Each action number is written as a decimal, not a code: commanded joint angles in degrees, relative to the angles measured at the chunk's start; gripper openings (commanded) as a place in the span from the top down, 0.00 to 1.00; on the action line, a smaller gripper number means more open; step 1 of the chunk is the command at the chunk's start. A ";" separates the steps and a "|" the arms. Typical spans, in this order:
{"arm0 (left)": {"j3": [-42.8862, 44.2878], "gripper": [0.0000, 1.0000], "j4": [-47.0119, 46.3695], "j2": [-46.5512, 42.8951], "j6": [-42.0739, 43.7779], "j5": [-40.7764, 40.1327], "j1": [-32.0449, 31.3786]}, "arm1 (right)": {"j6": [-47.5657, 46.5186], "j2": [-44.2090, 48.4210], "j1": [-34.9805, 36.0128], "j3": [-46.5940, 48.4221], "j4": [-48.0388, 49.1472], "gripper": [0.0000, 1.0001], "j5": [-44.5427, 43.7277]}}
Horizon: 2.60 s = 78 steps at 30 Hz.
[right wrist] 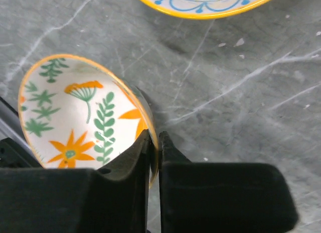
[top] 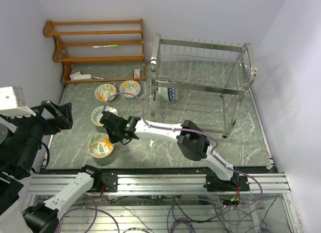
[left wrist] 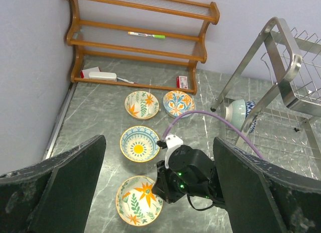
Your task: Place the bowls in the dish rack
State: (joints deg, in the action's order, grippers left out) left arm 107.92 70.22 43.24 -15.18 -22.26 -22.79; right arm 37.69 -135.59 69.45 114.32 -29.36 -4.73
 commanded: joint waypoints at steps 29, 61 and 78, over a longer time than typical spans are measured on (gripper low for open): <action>-4.81 0.01 -5.00 -1.32 -0.11 3.30 -0.42 | 7.98 32.17 -3.46 -39.18 -5.52 0.76 -14.04; -3.53 0.01 -3.13 -2.64 1.03 2.93 -0.42 | -1.96 15.14 10.79 -14.15 -18.61 0.44 -20.65; -4.67 0.01 -1.57 -3.80 1.33 2.92 -0.42 | -2.43 16.13 10.27 -24.28 -12.39 0.76 -19.73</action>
State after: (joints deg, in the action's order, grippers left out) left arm 103.68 68.20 40.34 -14.41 -19.51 -22.79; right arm 34.02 -121.38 80.09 93.17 -43.16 -24.84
